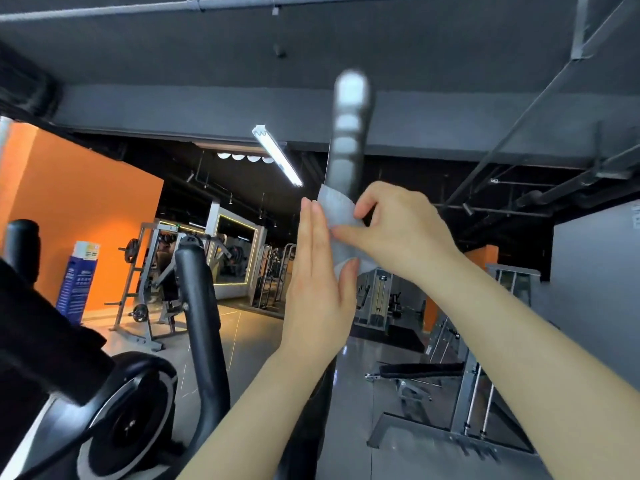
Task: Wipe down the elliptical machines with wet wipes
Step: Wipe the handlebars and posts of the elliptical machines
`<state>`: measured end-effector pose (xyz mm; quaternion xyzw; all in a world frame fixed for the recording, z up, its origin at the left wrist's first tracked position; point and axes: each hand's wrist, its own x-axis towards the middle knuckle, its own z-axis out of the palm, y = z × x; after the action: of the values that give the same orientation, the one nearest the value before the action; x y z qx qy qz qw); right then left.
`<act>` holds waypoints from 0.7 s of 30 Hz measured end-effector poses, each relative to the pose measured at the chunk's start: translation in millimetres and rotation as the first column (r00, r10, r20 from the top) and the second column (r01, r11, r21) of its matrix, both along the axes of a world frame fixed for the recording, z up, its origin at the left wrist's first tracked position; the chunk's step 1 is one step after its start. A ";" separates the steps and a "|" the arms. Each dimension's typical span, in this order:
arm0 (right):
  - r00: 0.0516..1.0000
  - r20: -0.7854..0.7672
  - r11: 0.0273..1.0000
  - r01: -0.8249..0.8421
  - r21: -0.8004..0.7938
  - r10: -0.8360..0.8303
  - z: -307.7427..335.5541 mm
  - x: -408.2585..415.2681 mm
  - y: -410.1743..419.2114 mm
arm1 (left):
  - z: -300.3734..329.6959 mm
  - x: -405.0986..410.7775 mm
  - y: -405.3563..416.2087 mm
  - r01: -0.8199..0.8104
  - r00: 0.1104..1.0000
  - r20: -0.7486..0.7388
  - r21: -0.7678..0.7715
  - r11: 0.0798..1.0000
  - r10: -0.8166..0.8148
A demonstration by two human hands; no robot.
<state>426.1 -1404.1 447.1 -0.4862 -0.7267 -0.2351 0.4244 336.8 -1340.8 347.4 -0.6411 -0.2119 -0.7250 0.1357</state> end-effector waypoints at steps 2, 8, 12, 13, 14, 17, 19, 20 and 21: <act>0.992 -0.080 0.992 -0.100 -0.078 0.094 -4.4 0.8 3.7 | 1.0 -2.3 -2.3 0.007 1.000 -0.010 -0.025 1.000 -0.008; 0.978 -0.141 0.921 -0.088 0.380 0.151 39.9 -19.8 -3.4 | 13.7 -21.5 -1.5 -0.199 0.978 -0.054 0.029 0.980 0.200; 0.989 -0.080 0.810 -0.055 0.584 0.125 98.8 -40.8 -6.8 | 56.3 -32.6 1.8 -0.251 0.964 -0.104 -0.044 0.967 0.246; 0.998 -0.018 0.803 -0.044 0.595 0.067 108.3 -45.9 -2.4 | 62.3 -30.6 2.0 -0.243 0.963 -0.133 -0.065 0.968 0.233; 0.997 0.066 0.811 -0.015 0.584 -0.029 114.0 -49.3 5.2 | 64.3 -27.3 2.1 -0.231 0.964 -0.154 -0.080 0.970 0.217; 0.921 0.291 0.828 0.056 0.557 -0.258 114.2 -40.5 35.7 | 59.1 -18.8 5.0 -0.183 0.972 -0.169 -0.094 0.979 0.165; 0.932 0.340 0.841 -0.080 0.534 -0.127 101.3 -26.4 47.5 | 55.1 -17.9 10.2 -0.170 0.975 -0.154 -0.072 0.983 0.158; 0.950 0.312 0.860 -0.151 0.488 -0.010 94.6 -21.3 49.6 | 54.0 -18.2 12.8 -0.160 0.977 -0.149 -0.056 0.985 0.150; 0.960 0.263 0.875 -0.205 0.438 0.093 90.2 -19.1 50.6 | 52.7 -18.5 15.3 -0.147 0.980 -0.141 -0.038 0.988 0.140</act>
<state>407.0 -1353.5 537.3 -0.2826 -0.7303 -0.4228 0.4562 318.3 -1325.5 400.1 -0.6759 -0.2650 -0.6619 0.1864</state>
